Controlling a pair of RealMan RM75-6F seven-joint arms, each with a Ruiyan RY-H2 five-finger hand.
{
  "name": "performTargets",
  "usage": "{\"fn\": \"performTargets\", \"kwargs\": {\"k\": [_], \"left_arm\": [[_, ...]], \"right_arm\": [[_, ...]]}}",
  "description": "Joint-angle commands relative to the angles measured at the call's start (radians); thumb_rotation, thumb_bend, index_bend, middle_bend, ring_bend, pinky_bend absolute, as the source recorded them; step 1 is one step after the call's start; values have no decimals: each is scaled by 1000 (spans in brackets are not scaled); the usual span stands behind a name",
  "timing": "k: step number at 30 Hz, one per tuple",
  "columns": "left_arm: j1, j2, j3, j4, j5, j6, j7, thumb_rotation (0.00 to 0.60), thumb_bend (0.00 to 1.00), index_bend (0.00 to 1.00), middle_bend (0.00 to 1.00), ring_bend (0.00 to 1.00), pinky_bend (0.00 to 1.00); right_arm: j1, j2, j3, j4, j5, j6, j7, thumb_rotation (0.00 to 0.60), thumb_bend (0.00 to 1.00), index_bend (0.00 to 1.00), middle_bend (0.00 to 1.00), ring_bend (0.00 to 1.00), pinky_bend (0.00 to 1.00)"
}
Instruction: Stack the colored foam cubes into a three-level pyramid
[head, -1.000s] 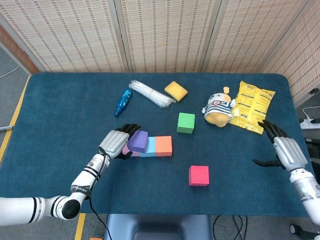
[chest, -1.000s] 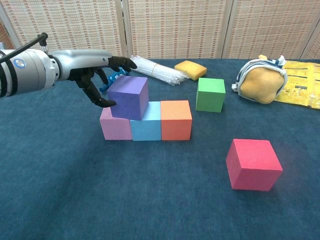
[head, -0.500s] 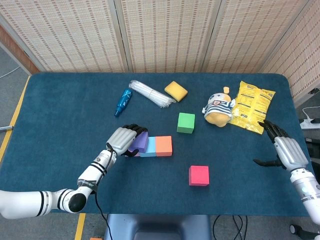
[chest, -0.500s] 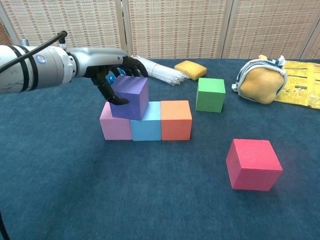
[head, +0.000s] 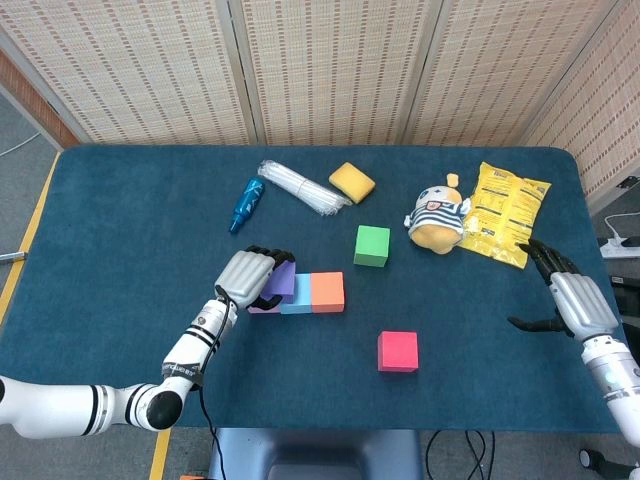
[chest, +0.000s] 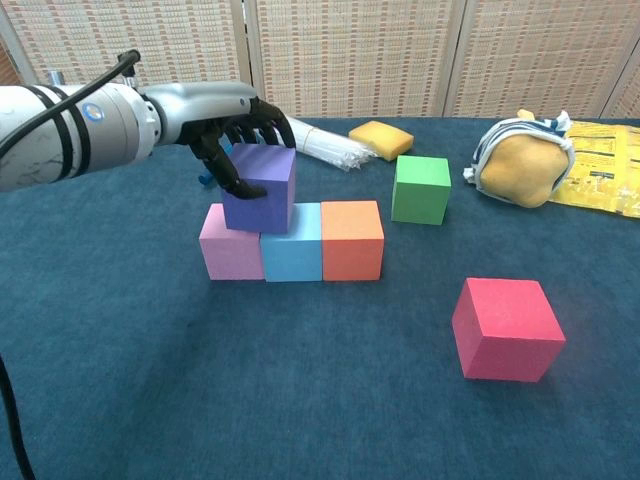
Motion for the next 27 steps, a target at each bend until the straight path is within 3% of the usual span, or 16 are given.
{"fn": "performTargets", "kwargs": {"k": [1,27], "left_arm": [[0,-10,-2,0,-16,15,8,600,342,303,383,289,250],[26,-54,-17,8,-23,61,-2,600,341,277,352,284,261]], "right_arm": [[0,1,0,2,1,-2,2,600,238,0,100,93,205],[4,4,0,3,2,-13,1,600,238,0,100,93,206]]}}
